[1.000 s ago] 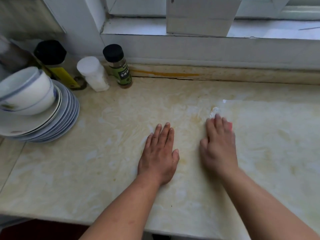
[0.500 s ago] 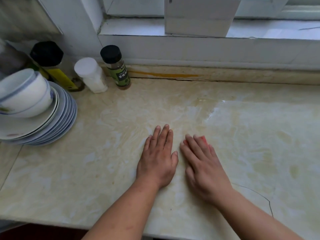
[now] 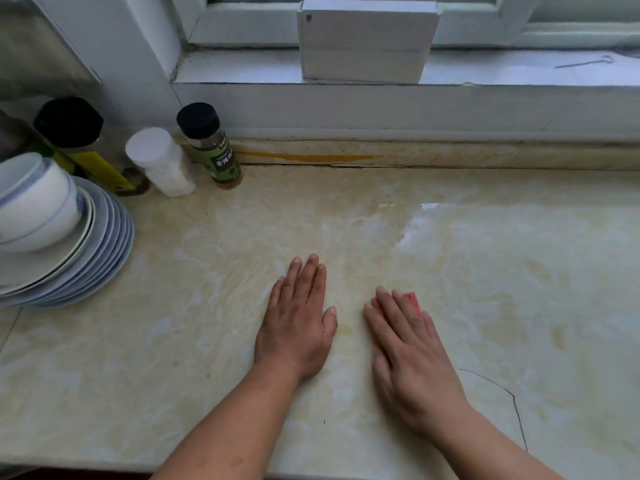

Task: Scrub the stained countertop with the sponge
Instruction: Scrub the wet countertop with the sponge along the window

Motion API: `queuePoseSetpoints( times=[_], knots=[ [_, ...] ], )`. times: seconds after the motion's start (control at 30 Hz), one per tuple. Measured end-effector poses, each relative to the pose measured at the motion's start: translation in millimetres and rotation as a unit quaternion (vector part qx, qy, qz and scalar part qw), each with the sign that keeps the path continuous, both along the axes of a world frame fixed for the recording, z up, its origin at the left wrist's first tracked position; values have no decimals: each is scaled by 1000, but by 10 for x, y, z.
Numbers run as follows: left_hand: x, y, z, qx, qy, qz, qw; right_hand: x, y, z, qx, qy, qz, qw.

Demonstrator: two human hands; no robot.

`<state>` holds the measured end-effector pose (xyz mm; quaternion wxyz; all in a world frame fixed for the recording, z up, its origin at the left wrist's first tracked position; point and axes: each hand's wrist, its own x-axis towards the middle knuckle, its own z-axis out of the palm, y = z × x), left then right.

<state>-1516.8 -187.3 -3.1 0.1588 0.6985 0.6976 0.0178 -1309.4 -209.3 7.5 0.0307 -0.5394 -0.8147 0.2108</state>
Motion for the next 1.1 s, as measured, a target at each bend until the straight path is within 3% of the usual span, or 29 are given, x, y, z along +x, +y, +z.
queuePoseSetpoints(
  times=[0.27,0.57,0.77,0.9,0.97,1.1],
  knots=[
    [8,-1,-7,-7,5,12,1000,86,1112,15,-12,-27,-124,992],
    [0,-1,-29,-3,4,11,1000,718,-200,-73,11,-12,-39,999],
    [6,-10,-20,-3,6,16,1000,1564,105,-68,12,-43,-238,970],
    [12,-5,-36,0,8,17,1000,1545,329,-48,8,-32,-318,947],
    [9,-6,-48,1,5,20,1000,1293,458,-39,10,-25,-291,956],
    [2,0,-69,2,14,20,1000,650,400,-17,-5,-10,-124,992]
  ],
)
